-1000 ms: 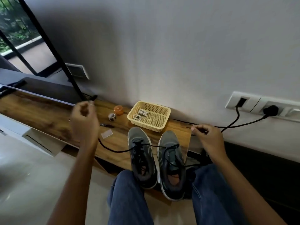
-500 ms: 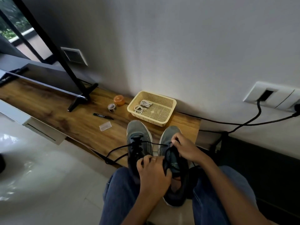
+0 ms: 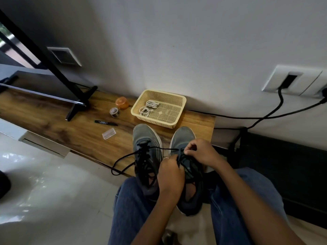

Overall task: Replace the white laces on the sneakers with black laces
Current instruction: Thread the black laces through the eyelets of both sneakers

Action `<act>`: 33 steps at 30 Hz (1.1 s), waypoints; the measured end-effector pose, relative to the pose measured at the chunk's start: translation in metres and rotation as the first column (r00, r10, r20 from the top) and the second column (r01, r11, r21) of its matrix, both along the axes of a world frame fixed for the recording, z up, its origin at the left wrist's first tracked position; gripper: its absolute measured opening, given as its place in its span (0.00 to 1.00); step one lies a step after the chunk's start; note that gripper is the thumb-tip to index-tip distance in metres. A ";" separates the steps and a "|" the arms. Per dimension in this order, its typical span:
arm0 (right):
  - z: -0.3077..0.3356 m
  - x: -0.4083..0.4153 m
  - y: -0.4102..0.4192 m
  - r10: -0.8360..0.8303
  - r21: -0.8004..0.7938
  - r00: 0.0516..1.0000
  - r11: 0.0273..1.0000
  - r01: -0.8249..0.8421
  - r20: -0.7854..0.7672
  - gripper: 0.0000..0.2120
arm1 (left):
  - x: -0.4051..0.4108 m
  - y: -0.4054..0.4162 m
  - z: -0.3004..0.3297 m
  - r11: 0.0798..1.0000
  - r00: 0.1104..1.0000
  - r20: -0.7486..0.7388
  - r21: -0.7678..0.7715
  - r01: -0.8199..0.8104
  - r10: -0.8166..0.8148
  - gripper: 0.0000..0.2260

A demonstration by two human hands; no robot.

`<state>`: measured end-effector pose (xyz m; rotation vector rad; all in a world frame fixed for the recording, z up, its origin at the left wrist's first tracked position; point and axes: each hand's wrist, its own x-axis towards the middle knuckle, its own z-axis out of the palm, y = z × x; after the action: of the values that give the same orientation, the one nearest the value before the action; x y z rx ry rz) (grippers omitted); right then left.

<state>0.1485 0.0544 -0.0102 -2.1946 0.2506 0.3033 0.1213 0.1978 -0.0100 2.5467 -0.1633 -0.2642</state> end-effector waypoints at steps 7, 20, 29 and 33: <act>-0.009 0.000 0.015 -0.099 0.003 0.994 0.995 0.099 0.046 0.04 | 0.008 -0.001 0.002 0.980 0.983 -0.123 -0.124 -0.155 0.140 0.12; -0.012 -0.006 0.027 -0.028 -0.195 0.994 0.979 0.049 0.110 0.06 | 0.022 0.007 -0.001 0.946 0.935 -0.312 -0.219 -0.241 0.166 0.14; -0.014 -0.006 0.023 -0.004 -0.165 0.997 0.986 0.017 0.080 0.05 | 0.025 0.010 -0.006 0.936 0.930 -0.323 -0.239 -0.259 0.175 0.13; -0.014 -0.006 0.023 -0.001 -0.174 0.996 0.985 0.016 0.085 0.05 | 0.026 0.010 -0.007 0.943 0.932 -0.319 -0.222 -0.249 0.171 0.13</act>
<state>0.1421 0.0770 -0.0241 -2.3725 0.2475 0.1894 0.1469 0.2079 -0.0167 2.2100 0.1822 -0.5001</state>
